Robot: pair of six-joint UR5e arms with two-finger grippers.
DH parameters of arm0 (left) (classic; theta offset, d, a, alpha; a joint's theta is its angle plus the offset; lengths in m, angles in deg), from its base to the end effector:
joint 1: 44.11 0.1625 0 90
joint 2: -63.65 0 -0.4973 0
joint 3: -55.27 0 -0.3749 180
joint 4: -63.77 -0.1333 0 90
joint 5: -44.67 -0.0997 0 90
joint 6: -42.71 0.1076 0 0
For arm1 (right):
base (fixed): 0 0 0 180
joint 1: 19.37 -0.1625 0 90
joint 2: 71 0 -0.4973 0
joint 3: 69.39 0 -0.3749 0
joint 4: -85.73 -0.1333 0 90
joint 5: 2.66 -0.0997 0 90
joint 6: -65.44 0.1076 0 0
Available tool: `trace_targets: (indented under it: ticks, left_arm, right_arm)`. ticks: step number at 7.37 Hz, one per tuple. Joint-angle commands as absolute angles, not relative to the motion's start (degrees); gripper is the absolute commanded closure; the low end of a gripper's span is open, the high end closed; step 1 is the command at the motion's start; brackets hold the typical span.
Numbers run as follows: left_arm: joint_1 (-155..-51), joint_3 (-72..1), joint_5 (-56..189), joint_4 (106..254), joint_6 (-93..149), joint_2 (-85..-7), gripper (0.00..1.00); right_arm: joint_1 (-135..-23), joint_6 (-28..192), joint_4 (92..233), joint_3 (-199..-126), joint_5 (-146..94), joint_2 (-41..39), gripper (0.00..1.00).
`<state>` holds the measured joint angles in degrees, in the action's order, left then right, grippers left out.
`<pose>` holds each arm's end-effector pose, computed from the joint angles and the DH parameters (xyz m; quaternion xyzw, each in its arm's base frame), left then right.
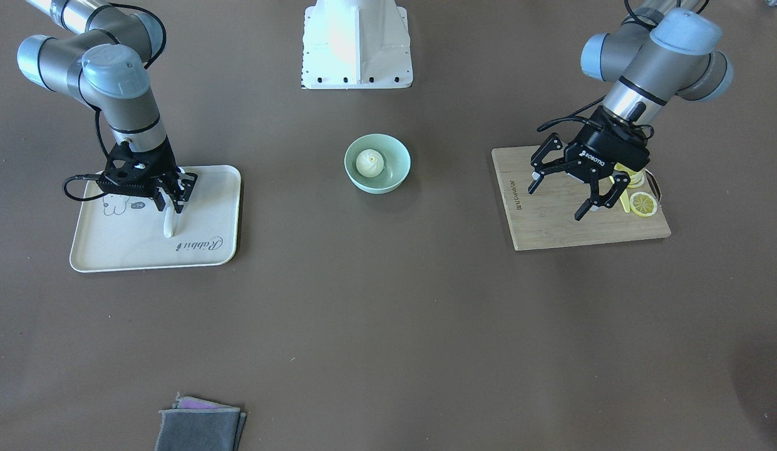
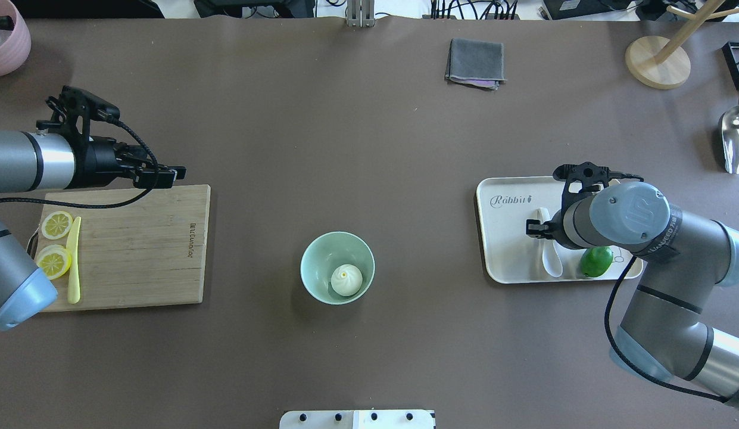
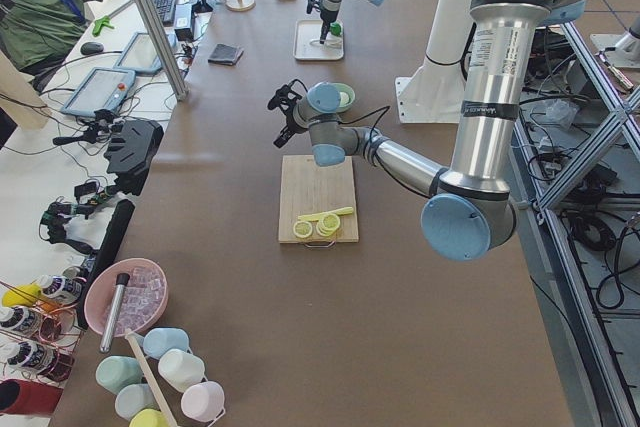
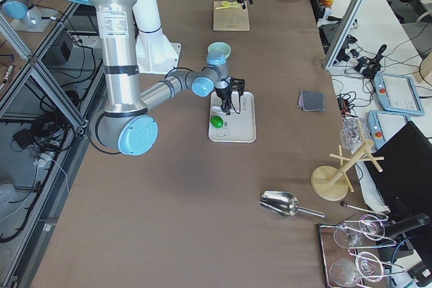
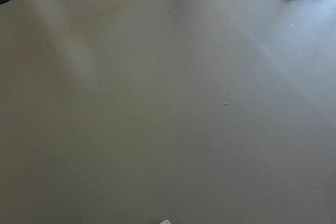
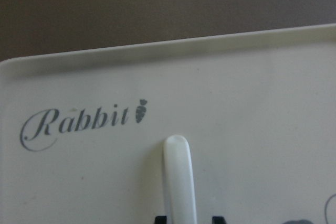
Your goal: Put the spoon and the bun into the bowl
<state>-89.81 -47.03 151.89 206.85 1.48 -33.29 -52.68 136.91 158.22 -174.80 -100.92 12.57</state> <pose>0.3061 -0.4589 0.4688 0.3462 0.4849 0.1097 0.7956 -0.3935 -0.3996 0.5363 0.0858 -0.3317 0.0968 0.9345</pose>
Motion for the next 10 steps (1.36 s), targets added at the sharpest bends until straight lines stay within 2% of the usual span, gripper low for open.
trace_targets:
  ticks: [1, 4, 6, 8, 9, 10]
  left_arm:
    - [-89.81, -47.03, 151.89, 206.85, 1.48, -33.29, 0.03]
    - [-89.81, -46.77, 151.89, 206.85, 1.48, -33.38, 0.03]
    - [-89.64, -46.68, 151.72, 206.85, 1.48, -33.38, 0.03]
    - [-89.64, -46.42, 151.72, 206.85, 1.31, -33.64, 0.03]
    - [-89.64, -46.42, 151.72, 206.85, 1.31, -33.73, 0.03]
    - [-89.64, -46.42, 151.80, 206.85, 1.13, -33.73, 0.03]
  right_arm:
    - [-52.68, 137.15, 158.15, -175.39, -100.92, 12.49, 1.00]
    - [-53.29, 143.09, 161.03, -176.62, -101.01, 6.02, 1.00]
    - [-53.03, 155.19, 173.38, -176.45, -100.84, -4.68, 1.00]
    - [-47.88, 166.97, 187.18, -175.83, -96.13, -16.98, 1.00]
    - [-44.88, 172.60, 191.07, -174.18, -93.74, -21.91, 1.00]
    - [-42.68, 177.36, 193.11, -168.77, -91.37, -27.88, 1.00]
